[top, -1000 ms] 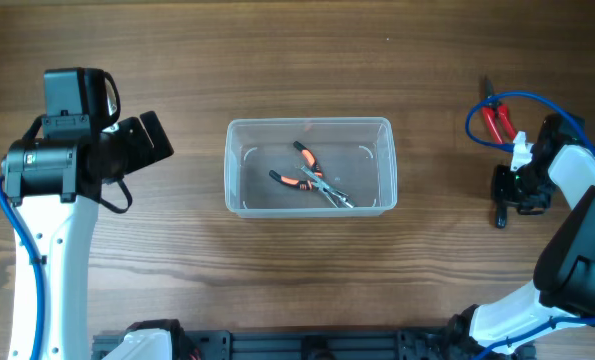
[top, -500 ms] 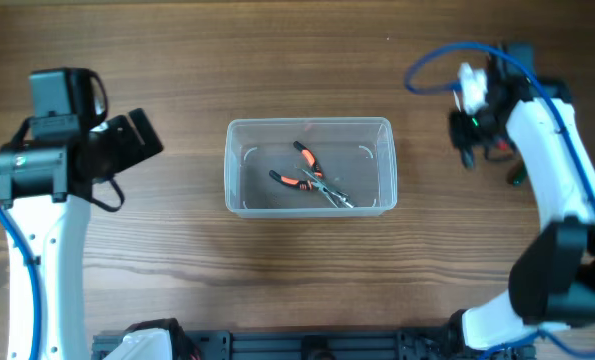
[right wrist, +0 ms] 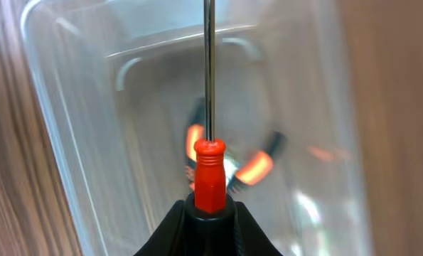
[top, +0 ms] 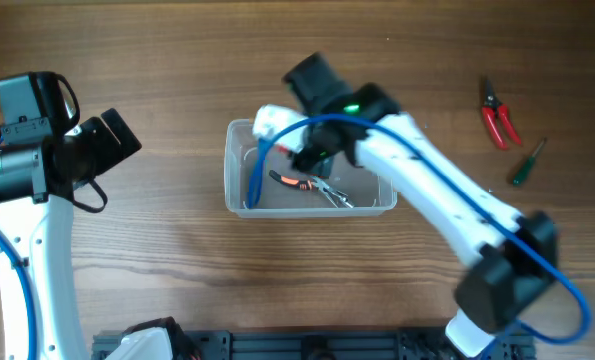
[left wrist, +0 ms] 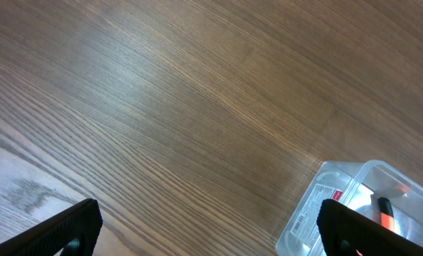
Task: Pack container
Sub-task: 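Carry the screwdriver into the container and release it, then move the right gripper to the red shears and grasp them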
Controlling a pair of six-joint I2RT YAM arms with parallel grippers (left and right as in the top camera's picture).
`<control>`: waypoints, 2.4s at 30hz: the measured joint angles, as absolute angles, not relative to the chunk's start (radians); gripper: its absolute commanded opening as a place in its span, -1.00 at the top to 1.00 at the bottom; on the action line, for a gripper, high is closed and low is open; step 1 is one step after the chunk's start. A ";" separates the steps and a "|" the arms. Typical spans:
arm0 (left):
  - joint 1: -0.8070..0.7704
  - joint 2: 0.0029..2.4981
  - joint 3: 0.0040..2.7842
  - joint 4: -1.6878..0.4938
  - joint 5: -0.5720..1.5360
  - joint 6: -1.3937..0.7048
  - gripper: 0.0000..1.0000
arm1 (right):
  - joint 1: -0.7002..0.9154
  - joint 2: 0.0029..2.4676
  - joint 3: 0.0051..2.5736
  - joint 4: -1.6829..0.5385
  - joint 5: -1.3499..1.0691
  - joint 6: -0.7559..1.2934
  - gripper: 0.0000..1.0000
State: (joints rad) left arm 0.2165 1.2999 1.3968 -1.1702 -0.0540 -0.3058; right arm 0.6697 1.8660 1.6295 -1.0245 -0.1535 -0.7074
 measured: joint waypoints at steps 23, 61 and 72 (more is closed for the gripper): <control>0.216 1.300 1.397 -1.174 -0.054 -0.306 -1.00 | 0.664 1.946 1.665 -0.982 -0.104 -0.504 -0.45; 0.216 1.300 1.397 -1.175 -0.025 -0.306 -0.99 | -0.237 2.246 1.753 -0.986 0.022 -0.255 -0.99; 0.216 1.300 1.397 -1.175 -0.024 -0.306 -1.00 | -0.237 2.278 1.746 -0.956 0.007 -0.247 -0.11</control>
